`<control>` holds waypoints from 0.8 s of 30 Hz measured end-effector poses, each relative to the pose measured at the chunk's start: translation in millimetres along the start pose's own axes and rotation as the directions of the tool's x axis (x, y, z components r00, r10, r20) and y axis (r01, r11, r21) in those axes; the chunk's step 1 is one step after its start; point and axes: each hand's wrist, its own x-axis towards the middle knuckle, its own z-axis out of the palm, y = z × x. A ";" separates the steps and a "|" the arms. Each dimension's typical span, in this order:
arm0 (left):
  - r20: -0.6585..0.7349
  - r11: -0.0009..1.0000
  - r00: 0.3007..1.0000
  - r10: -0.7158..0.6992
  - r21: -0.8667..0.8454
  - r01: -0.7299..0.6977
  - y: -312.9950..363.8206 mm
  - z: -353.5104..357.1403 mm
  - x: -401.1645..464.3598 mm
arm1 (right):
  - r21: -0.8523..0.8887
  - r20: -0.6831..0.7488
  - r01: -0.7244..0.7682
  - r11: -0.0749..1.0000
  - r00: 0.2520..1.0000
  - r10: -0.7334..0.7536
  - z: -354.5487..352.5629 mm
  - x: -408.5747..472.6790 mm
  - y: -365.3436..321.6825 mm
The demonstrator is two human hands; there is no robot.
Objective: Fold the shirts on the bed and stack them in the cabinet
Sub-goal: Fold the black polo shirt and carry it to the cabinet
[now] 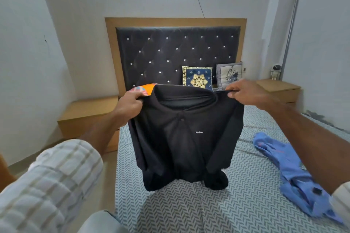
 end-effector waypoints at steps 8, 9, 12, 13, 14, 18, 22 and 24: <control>0.432 0.986 0.901 0.023 0.141 -0.093 14.3 -25.1 -4.9 | 0.711 0.032 -0.205 0.673 0.965 0.261 -16.8 -13.2 -6.3; 0.399 0.956 0.917 0.026 0.257 -0.138 11.7 -25.1 -5.9 | 0.713 0.068 -0.202 0.671 0.973 0.221 -18.6 -21.4 -5.1; 0.312 0.927 0.948 0.058 0.335 -0.167 2.6 -23.6 -14.1 | 0.604 0.293 -0.201 0.771 0.956 0.019 -26.5 -43.5 13.1; 0.299 0.920 0.952 0.059 0.355 -0.169 -0.2 -20.9 -20.5 | 0.467 0.365 -0.172 0.867 0.931 -0.012 -25.7 -49.1 22.8; 0.307 0.906 0.951 0.049 0.386 -0.172 -4.2 -17.1 -25.7 | 0.268 0.417 -0.138 0.954 0.909 0.015 -20.8 -53.7 32.4; 0.396 0.840 0.917 -0.052 0.514 -0.174 -21.6 17.2 -38.6 | -0.367 0.475 -0.156 0.917 0.816 0.329 24.0 -55.2 72.0; 0.349 0.923 0.868 -0.354 0.279 0.265 -48.4 73.5 -41.3 | -0.335 0.418 -0.341 0.878 0.782 0.463 75.5 -48.5 99.8; 0.398 0.762 0.754 -0.523 -0.177 0.623 -46.4 96.5 -41.6 | 0.140 0.416 -0.600 0.788 0.758 0.503 96.9 -42.4 103.1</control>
